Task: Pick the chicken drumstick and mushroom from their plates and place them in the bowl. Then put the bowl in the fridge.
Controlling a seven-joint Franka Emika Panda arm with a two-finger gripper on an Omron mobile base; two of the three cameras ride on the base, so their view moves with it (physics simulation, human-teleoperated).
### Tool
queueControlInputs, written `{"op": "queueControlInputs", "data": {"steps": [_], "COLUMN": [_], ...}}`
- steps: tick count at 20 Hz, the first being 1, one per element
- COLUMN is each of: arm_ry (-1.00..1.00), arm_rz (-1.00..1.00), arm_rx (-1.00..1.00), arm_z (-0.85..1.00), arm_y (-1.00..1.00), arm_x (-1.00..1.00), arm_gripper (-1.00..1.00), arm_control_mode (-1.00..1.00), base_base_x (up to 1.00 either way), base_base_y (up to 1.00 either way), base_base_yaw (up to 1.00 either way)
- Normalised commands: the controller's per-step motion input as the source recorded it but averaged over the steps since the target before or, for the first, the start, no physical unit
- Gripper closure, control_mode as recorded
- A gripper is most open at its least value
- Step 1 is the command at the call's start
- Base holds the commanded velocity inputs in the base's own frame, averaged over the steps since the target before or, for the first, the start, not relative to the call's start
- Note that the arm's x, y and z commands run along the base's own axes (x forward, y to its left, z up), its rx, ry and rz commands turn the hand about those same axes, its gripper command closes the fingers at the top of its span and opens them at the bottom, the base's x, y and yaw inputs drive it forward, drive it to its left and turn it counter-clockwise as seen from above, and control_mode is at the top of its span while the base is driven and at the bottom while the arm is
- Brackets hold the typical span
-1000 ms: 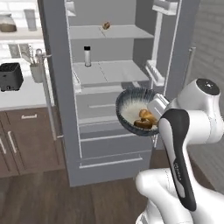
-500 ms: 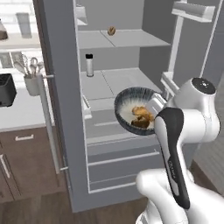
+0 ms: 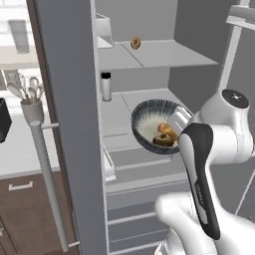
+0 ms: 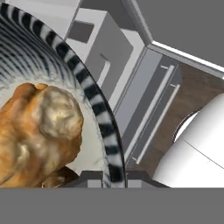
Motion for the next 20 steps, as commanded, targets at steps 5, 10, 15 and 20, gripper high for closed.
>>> {"op": "queueControlInputs", "data": {"steps": [5,10,15,20], "arm_ry": [0.0,0.01,0.01,0.0], "arm_rz": [0.0,0.0,-0.01,-0.02], "arm_rx": [0.0,0.0,0.0,0.0], "arm_z": [0.0,-0.26,-0.23,-0.18], "arm_y": [-0.01,-0.22,-0.12,-0.05], "arm_x": [0.12,0.79,0.89,0.99], "arm_gripper": [1.0,1.0,1.0,1.0], "arm_control_mode": [-1.0,-1.0,-1.0,-1.0], "base_base_x": [0.53,0.0,0.0,0.0], "base_base_y": [0.0,0.0,0.0,0.0], "base_base_yaw": [0.0,0.0,0.0,0.0]}}
